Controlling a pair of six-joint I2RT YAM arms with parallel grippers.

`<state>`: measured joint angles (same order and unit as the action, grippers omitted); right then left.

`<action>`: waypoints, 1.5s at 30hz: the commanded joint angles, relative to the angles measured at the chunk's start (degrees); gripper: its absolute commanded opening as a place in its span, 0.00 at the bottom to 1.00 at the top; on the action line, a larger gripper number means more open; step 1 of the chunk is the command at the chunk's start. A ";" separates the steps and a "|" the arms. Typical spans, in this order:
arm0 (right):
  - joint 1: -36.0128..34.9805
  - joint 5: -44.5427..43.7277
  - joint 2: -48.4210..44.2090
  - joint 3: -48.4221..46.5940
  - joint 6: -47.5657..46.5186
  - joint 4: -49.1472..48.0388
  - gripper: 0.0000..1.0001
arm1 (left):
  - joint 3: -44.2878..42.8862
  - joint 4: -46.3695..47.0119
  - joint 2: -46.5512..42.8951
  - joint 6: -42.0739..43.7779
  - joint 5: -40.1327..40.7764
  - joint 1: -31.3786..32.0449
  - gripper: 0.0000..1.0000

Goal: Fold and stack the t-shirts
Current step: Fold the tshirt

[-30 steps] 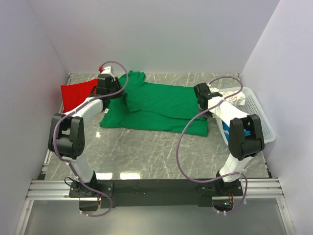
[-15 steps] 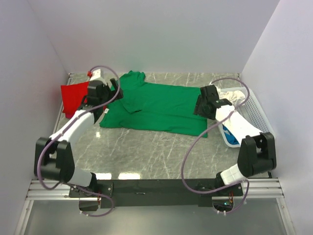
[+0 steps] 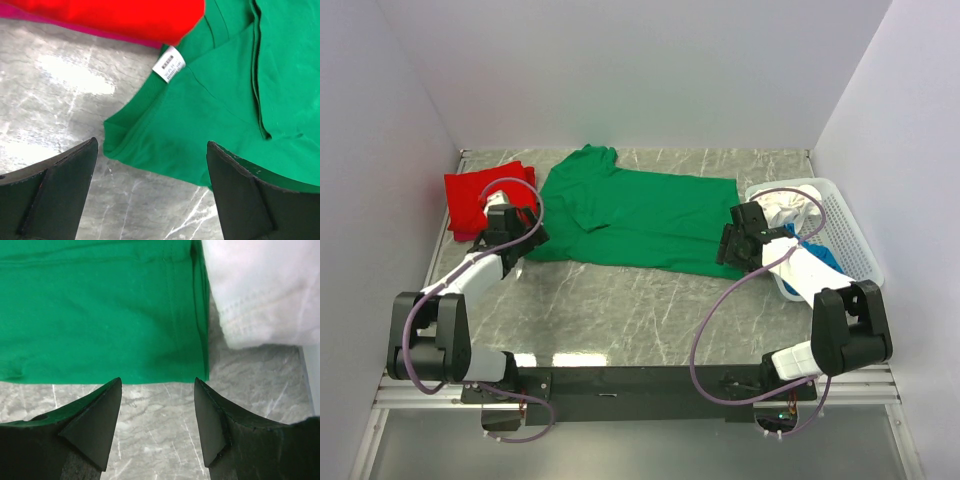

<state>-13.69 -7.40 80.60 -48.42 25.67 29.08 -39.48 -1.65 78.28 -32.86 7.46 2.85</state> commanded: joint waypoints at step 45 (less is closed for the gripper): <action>4.82 0.98 5.45 4.57 0.52 -2.19 0.00 | -4.28 -0.28 12.24 1.92 -6.32 -5.05 0.22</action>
<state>-9.32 -5.08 86.83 -44.84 26.09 23.40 -42.00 -1.58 89.73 -32.12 2.46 -1.65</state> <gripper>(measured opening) 0.041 0.245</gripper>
